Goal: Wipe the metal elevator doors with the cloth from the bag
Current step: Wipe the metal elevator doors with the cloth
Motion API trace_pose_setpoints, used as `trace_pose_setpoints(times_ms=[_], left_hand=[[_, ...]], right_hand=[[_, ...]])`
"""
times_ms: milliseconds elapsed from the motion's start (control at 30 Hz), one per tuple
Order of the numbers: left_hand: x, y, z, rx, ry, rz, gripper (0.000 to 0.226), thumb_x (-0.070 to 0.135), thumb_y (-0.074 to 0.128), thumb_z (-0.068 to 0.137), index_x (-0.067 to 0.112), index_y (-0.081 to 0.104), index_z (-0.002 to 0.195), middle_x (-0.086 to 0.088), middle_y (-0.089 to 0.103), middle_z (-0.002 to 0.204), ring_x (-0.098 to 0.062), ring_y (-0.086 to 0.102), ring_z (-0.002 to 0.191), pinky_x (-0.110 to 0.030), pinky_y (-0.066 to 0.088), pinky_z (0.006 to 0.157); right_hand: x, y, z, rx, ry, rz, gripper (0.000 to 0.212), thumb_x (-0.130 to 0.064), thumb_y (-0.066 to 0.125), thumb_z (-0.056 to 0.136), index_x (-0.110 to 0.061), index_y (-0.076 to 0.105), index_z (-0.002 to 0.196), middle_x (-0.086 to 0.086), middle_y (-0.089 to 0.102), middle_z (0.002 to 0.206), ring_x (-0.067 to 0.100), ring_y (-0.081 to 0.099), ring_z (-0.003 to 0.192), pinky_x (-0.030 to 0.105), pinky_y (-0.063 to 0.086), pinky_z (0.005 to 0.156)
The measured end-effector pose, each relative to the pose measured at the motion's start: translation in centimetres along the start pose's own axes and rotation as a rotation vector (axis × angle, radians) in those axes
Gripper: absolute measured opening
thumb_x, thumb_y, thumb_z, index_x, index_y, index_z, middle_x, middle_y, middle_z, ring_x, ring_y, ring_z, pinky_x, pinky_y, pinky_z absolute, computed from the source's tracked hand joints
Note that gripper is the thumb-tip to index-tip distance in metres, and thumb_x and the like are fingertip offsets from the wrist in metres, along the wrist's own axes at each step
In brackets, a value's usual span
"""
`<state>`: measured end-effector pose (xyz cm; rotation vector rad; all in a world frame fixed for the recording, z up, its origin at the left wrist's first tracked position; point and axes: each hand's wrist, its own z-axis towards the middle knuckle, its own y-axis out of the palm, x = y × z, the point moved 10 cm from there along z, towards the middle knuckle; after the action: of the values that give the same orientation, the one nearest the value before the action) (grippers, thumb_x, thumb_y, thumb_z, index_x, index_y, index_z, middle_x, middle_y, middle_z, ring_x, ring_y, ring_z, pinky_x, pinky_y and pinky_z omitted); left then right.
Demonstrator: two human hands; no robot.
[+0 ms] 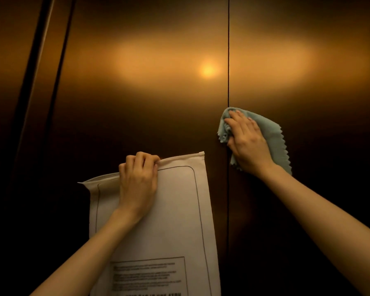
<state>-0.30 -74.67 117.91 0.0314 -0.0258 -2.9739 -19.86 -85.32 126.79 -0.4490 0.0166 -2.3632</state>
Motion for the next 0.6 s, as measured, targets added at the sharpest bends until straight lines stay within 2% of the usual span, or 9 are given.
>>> trace_pose_setpoints(times_ms=[267,433,600], left_hand=[[-2.0,1.4,3.3,0.059,-0.05,-0.01,0.024,0.024,0.034,0.091,0.015,0.056,0.096,-0.008,0.054,0.093,-0.025,0.043,0.081,-0.033,0.022,0.067],[-2.9,1.6,2.8,0.089,-0.063,-0.036,0.022,0.025,0.036,0.09,0.016,0.055,0.098,-0.007,0.053,0.095,-0.024,0.042,0.085,-0.035,0.026,0.068],[-3.4,1.4,2.3,0.099,-0.064,-0.033,0.021,0.025,0.036,0.09,0.017,0.054,0.097,-0.006,0.052,0.095,-0.025,0.043,0.084,-0.036,0.029,0.067]], right_hand=[[-1.1,0.0,-0.1,0.055,-0.002,0.025,0.042,-0.01,0.052,0.091,-0.002,0.048,0.132,0.018,0.044,0.142,0.032,0.036,0.135,0.04,0.018,0.112],[-1.2,0.2,1.0,0.057,-0.006,0.042,0.041,-0.009,0.054,0.089,-0.002,0.05,0.129,0.017,0.044,0.142,0.03,0.036,0.135,0.04,0.019,0.113],[0.0,-0.3,6.2,0.076,0.028,0.039,0.041,-0.009,0.048,0.09,-0.003,0.047,0.131,0.017,0.041,0.144,0.03,0.033,0.136,0.042,0.02,0.114]])
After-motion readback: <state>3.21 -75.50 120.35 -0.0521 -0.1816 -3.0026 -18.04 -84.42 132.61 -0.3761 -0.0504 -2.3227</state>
